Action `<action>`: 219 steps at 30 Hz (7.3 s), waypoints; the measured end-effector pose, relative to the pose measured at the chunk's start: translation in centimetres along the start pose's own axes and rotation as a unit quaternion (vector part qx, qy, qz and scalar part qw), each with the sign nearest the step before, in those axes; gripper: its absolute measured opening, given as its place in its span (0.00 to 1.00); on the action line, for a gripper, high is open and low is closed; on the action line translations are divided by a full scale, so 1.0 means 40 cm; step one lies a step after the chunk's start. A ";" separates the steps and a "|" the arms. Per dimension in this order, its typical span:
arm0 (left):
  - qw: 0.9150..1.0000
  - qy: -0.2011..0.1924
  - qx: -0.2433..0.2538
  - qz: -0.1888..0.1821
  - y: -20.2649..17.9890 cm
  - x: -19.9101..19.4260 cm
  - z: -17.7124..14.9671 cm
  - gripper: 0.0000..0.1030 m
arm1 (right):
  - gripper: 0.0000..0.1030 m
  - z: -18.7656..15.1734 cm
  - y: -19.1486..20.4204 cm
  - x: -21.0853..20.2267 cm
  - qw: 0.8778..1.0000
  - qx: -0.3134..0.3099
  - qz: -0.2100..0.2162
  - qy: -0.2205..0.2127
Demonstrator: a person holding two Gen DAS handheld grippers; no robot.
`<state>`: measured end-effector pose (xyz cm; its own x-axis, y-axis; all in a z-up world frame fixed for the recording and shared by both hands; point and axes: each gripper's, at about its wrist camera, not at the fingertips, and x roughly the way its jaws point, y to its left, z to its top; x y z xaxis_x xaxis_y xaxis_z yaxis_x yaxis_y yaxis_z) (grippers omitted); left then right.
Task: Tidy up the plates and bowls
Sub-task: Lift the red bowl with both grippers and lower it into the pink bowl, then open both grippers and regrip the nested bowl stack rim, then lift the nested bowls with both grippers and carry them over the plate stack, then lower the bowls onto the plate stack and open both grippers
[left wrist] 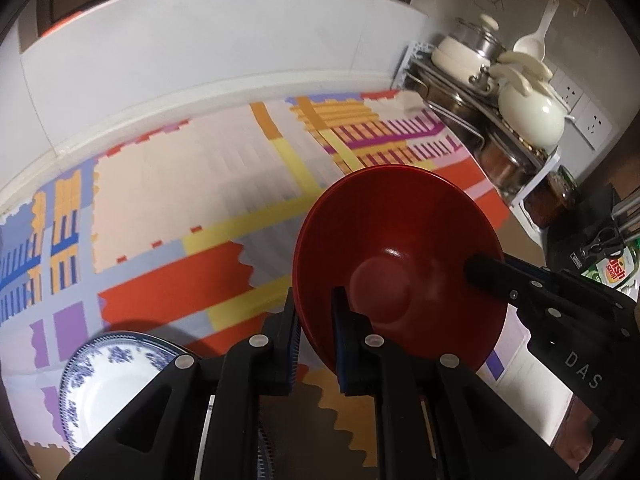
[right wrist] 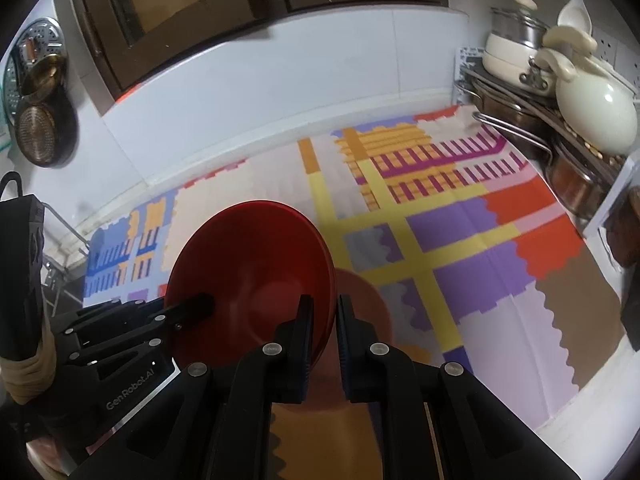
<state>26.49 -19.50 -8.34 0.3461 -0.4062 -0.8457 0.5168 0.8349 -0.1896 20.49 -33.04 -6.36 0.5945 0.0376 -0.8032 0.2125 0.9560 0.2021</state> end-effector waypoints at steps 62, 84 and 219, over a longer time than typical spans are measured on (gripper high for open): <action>0.997 -0.003 0.050 0.059 -0.061 0.014 -0.009 0.56 | 0.41 -0.059 -0.080 0.051 0.999 0.002 -0.012 0.033; 0.996 0.045 0.006 0.074 0.013 0.116 -0.024 0.64 | 0.46 -0.063 -0.119 0.139 0.996 0.067 -0.014 0.059; 0.964 0.076 -0.242 0.083 0.474 -0.169 -0.377 0.33 | 0.29 -0.235 0.479 0.176 0.977 -0.077 0.079 0.180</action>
<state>22.13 4.68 -13.74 0.2558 -0.2232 -0.9406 0.0244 0.9742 -0.2245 21.47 -11.72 -13.40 0.2935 0.2618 -0.9194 0.0043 0.9614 0.2752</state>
